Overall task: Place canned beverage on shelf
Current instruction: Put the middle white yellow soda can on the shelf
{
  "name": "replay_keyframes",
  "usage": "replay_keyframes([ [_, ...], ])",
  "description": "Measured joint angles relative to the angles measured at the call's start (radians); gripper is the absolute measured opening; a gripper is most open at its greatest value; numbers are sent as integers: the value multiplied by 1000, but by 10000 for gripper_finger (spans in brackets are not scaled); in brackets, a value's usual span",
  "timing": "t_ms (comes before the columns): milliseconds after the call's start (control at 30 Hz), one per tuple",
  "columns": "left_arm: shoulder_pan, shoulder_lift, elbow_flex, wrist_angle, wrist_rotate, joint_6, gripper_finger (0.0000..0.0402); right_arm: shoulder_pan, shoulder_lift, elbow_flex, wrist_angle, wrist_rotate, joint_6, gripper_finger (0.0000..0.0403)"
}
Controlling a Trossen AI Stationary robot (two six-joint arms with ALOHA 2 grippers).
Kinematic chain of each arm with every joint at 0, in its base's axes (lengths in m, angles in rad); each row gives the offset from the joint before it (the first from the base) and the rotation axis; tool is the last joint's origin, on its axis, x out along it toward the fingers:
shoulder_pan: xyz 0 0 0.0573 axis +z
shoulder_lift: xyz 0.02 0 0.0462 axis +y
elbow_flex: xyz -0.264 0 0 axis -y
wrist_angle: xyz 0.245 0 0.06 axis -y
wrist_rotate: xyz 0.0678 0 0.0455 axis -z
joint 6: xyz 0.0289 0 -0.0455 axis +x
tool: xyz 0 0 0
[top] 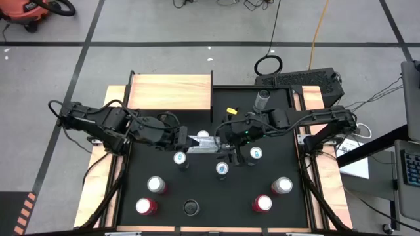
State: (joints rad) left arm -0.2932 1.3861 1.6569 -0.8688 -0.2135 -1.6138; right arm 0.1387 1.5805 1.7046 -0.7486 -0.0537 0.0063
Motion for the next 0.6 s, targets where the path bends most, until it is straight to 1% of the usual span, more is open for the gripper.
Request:
replay_keyframes([
  [200,0,0,0,-5,-1,6,247,1,33,0,2,51,-8,392],
  [467,0,0,0,-41,-1,5,247,1,34,0,43,56,-16,390],
  [533,0,0,0,-40,-1,5,247,1,34,0,43,56,-22,381],
  [600,-1,0,0,-36,-1,5,247,1,34,0,43,55,-28,361],
])
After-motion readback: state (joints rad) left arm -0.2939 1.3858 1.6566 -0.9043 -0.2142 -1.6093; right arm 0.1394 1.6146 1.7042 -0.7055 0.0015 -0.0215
